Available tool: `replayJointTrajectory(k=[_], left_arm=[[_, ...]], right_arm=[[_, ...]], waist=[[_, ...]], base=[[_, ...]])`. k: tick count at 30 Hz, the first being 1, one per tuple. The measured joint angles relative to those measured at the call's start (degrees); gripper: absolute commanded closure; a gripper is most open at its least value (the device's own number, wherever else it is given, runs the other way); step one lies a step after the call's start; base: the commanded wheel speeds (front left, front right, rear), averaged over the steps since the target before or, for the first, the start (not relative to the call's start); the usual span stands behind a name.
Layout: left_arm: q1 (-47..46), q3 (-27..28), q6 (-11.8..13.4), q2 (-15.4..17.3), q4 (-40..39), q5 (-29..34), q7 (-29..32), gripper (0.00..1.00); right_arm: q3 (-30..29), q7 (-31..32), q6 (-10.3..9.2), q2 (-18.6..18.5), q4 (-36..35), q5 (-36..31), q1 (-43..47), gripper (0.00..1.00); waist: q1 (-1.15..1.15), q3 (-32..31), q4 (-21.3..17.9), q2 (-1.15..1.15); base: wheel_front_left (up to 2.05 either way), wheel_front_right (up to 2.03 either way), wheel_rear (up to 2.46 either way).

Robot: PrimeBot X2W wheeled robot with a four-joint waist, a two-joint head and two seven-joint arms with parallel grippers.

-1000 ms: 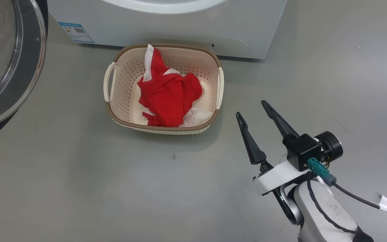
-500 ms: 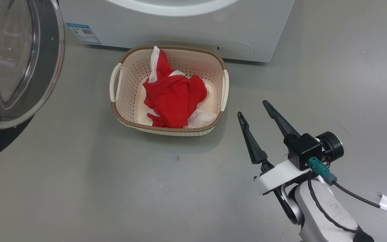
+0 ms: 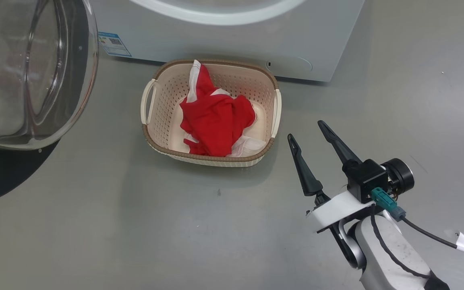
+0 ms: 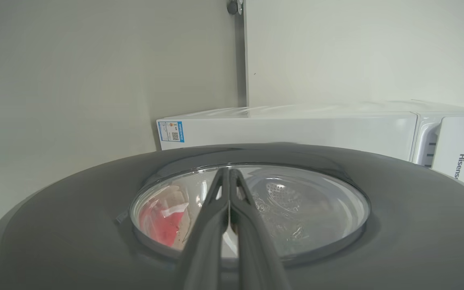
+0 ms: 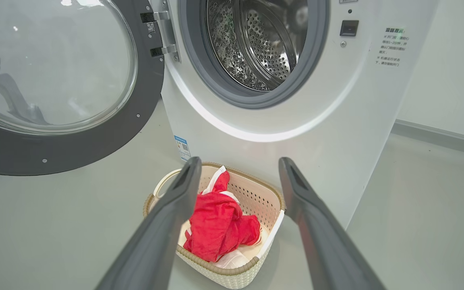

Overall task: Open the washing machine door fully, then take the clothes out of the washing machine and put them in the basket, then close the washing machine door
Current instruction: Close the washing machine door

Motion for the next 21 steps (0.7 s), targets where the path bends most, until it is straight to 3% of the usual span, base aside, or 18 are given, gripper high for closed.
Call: replayJointTrajectory(k=[9, 21], left_arm=[[0.1, -1.0, -2.6, -2.2, 0.1, -1.4, 5.1, 1.00], [1.8, -1.5, -3.9, -5.6, -1.6, -4.5, 13.0, 1.00]], right_arm=[[0.0, 0.0, 0.08, 0.0, 0.4, 0.0, 0.0, 0.00], [-0.2, 0.0, 0.57, 0.1, 0.6, 0.5, 0.1, 0.00]], waist=[[0.00, -1.4, 0.8, 0.00], [0.00, -3.6, 1.4, 0.00]], base=[[0.00, 0.00, 0.00], [0.00, 0.00, 0.00]])
